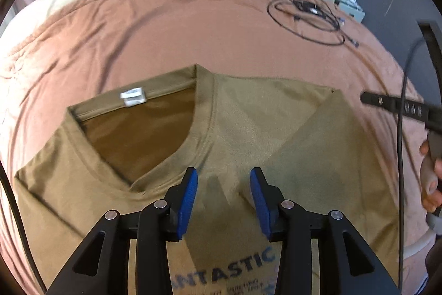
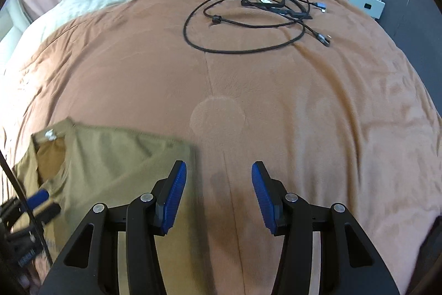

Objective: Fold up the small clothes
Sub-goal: 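Open the left gripper and lift it off the folded side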

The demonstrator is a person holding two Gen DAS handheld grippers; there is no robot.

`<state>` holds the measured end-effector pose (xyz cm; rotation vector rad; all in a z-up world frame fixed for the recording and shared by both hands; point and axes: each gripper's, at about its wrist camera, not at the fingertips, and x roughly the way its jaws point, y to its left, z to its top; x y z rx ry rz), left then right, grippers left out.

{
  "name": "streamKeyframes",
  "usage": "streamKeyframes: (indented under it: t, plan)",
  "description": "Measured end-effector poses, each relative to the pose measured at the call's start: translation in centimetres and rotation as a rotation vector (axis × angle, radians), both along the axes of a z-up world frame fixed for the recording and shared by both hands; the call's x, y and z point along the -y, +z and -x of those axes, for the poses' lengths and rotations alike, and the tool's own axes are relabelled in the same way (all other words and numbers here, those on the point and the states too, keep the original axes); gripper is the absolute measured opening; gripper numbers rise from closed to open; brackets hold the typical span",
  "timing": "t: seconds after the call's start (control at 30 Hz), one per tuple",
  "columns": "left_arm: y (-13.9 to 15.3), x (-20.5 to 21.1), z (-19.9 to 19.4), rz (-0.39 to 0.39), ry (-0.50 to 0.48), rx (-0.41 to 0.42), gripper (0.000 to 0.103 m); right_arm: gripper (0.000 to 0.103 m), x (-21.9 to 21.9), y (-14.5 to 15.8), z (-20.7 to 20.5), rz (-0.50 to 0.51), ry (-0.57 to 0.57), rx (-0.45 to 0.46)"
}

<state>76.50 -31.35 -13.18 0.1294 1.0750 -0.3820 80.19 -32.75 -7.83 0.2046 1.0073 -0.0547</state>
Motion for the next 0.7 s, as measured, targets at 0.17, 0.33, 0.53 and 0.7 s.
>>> streamKeyframes:
  t: [0.17,0.33,0.53,0.7]
  plan:
    - [3.2,-2.0,2.4,0.001,0.008,0.056,0.057,0.078,-0.9,3.0,4.1,-0.002,0.039,0.029]
    - [7.7,-4.8,5.4,0.057,0.04,0.124,0.086,0.102,-1.7,6.9,8.9,-0.034,0.065,0.073]
    - [12.9,-8.9,9.4,0.107,0.063,0.188,0.102,0.103,-3.1,10.9,15.0,-0.03,0.106,0.111]
    - [15.7,-13.2,12.3,0.118,0.115,0.234,0.102,0.103,-4.1,13.1,19.1,-0.035,0.148,0.126]
